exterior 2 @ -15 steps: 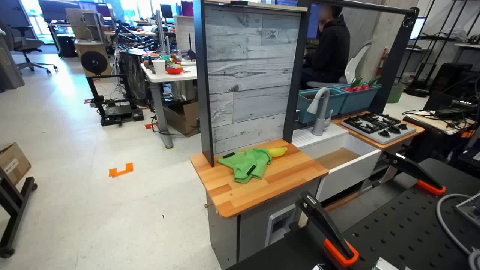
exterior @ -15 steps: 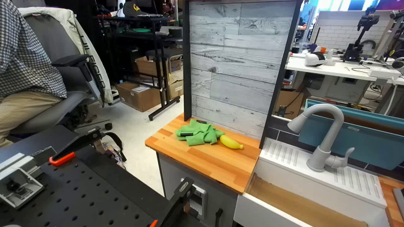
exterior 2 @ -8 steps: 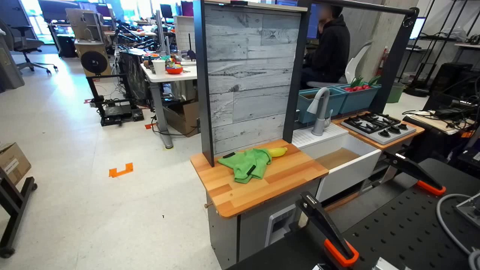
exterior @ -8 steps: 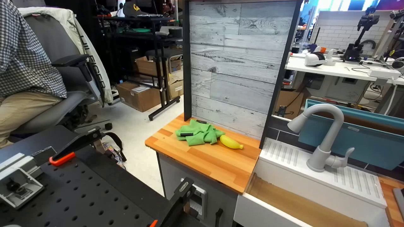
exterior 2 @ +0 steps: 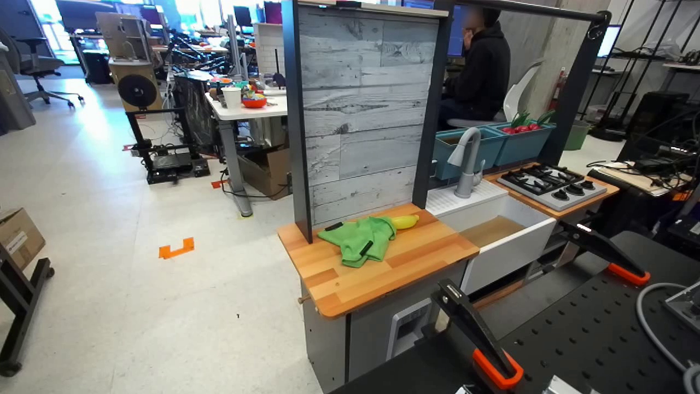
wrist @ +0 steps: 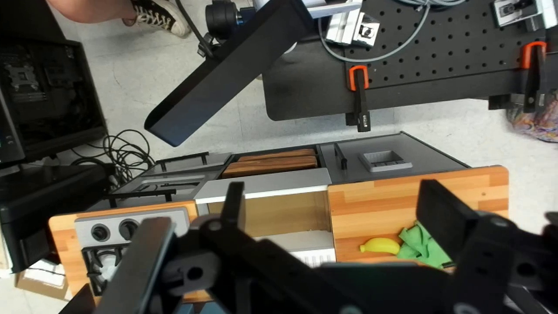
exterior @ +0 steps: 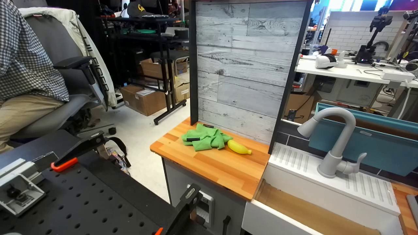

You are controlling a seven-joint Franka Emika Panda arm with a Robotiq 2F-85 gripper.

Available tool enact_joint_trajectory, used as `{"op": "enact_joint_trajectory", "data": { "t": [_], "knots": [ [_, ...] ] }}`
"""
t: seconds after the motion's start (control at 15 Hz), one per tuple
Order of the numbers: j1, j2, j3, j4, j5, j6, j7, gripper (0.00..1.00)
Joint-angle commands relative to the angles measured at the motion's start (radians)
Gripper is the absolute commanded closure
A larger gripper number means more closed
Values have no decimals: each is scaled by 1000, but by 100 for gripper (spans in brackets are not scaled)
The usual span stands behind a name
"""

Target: Slide the tap slightly to the center of the sink

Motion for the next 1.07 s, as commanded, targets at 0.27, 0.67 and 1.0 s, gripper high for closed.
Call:
{"op": "enact_joint_trajectory", "data": {
  "t": [0.27,0.67,1.0],
  "knots": [
    [27,181,-9,114,212,28,99,0],
    [42,406,17,220,331,206,206,0],
    [45,639,46,330,416,389,293,0]
  ]
}}
